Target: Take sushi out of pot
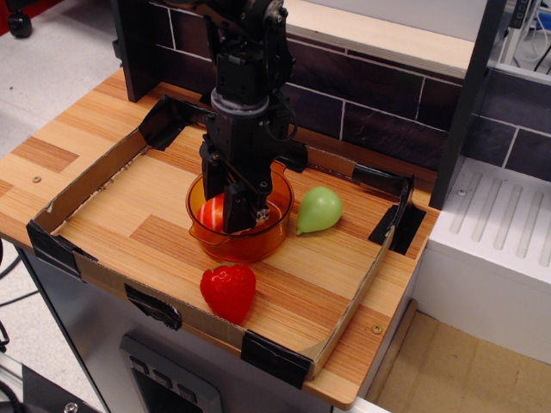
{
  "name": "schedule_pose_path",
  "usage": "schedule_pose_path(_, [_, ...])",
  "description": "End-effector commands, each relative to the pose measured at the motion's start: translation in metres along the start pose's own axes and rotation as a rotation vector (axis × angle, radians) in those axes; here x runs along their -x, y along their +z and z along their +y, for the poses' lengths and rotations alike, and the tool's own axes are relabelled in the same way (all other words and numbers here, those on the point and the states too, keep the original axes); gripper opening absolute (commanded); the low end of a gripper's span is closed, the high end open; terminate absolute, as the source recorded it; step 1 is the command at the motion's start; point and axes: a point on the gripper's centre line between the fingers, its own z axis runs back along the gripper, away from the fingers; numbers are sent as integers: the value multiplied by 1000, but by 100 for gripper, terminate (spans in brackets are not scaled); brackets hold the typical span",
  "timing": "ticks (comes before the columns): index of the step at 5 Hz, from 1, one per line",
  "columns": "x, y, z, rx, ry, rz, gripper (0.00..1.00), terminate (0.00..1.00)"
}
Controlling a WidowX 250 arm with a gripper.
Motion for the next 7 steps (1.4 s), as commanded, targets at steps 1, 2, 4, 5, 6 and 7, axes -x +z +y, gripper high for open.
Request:
schedule_pose_path(1, [3, 82, 23, -22, 78, -178, 0, 0])
schedule_pose_path(2, [10, 108, 35, -10, 129, -206, 0, 0])
schedule_pose_path(4, [30, 100, 74, -81, 386, -145, 0, 0])
schedule_pose_path(5, [30, 82, 94, -70, 467, -121, 0, 0])
schedule_pose_path(6, [21, 56, 104, -113, 496, -100, 0, 0])
schedule_pose_path(7, [17, 39, 114, -90, 520, -78, 0, 0])
